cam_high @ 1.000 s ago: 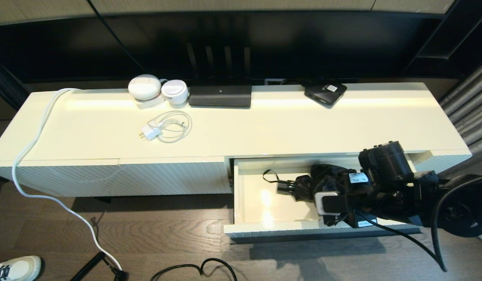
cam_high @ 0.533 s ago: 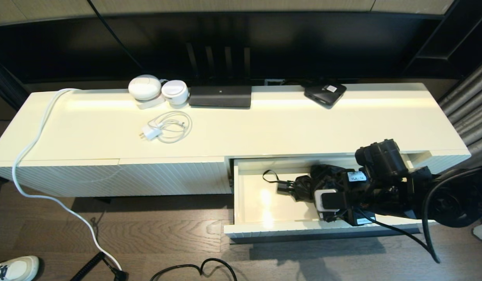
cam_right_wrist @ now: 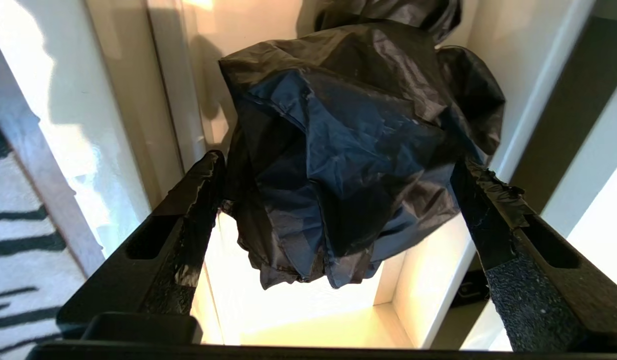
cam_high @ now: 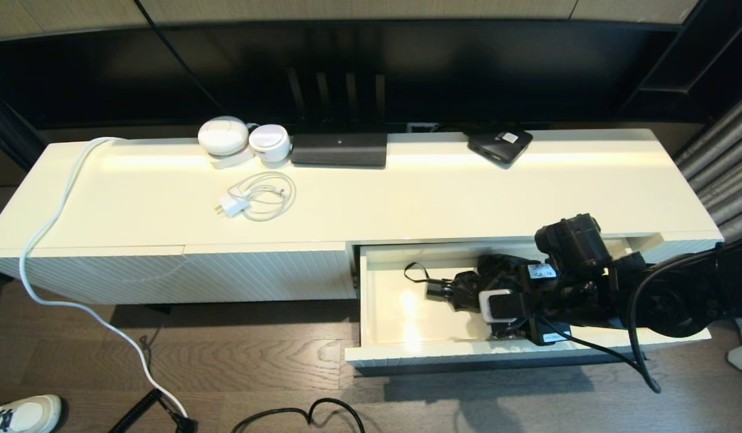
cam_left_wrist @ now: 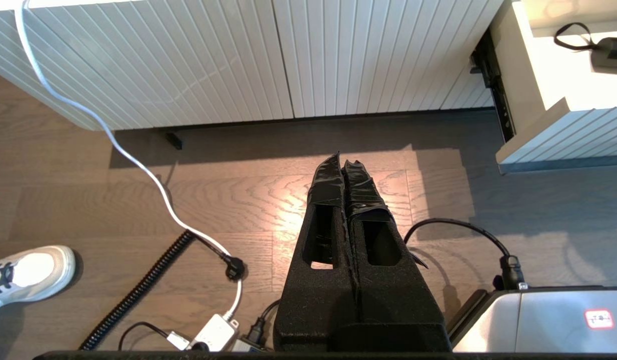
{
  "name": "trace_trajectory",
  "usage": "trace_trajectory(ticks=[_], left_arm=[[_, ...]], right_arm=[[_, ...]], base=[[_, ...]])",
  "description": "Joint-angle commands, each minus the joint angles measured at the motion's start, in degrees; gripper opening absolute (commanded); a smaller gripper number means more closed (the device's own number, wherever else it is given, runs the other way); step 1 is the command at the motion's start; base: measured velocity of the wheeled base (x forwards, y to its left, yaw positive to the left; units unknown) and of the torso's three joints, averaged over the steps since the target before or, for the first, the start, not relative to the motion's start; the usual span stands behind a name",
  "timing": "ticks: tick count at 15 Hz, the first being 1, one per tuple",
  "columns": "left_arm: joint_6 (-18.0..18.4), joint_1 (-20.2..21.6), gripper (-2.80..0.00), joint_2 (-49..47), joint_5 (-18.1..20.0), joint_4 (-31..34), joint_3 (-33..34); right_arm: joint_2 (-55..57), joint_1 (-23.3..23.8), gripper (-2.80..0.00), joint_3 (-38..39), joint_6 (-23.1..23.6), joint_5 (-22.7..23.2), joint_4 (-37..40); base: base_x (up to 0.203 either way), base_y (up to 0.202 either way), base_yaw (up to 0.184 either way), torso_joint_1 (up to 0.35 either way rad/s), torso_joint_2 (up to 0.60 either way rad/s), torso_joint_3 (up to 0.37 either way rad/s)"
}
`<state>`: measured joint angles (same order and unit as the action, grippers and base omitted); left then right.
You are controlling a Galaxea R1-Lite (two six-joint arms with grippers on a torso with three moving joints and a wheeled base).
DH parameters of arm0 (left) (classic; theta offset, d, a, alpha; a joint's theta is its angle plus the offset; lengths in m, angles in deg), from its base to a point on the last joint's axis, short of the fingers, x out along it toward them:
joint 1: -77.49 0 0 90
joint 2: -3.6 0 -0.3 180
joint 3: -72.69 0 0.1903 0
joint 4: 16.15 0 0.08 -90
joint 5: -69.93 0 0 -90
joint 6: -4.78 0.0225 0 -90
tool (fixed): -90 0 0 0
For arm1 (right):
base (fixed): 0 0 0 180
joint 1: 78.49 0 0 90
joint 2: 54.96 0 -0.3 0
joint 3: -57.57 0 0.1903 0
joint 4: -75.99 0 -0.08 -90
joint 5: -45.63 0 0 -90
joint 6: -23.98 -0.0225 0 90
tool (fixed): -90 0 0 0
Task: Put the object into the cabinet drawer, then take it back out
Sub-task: Open the drawer
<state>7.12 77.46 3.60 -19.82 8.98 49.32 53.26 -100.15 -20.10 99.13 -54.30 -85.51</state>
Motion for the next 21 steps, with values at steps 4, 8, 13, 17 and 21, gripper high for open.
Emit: trace_trajectory(ticks=[4, 8, 13, 17, 21], left_arm=[[0.0, -0.1, -2.8, 0.1, 0.0, 0.0, 0.0], [0.0, 0.0, -2.8, 0.1, 0.0, 0.0, 0.0], [0.0, 0.0, -2.8, 0.0, 0.0, 0.0, 0.0], [0.0, -0.1, -2.8, 0.1, 0.0, 0.0, 0.0], [0.0, 0.0, -2.8, 0.1, 0.0, 0.0, 0.0]], right_arm=[[-1.0, -0.1, 0.0, -1.3, 0.3, -0.2, 4.2], [-3.2, -0.9, 0.0, -0.2, 0.1, -0.1, 7.3], [-5.0, -1.2, 0.0, 3.0, 0.1, 0.1, 7.8], [-5.2, -1.5, -2.8, 2.4, 0.1, 0.0, 7.9], [-5.7, -1.9, -2.8, 3.0, 0.1, 0.0, 7.9]], base=[[0.0, 0.0, 0.0, 0.0, 0.0, 0.0], [0.0, 0.0, 0.0, 0.0, 0.0, 0.0], [0.0, 0.0, 0.0, 0.0, 0.0, 0.0], [0.0, 0.0, 0.0, 0.0, 0.0, 0.0], [0.0, 0.0, 0.0, 0.0, 0.0, 0.0]])
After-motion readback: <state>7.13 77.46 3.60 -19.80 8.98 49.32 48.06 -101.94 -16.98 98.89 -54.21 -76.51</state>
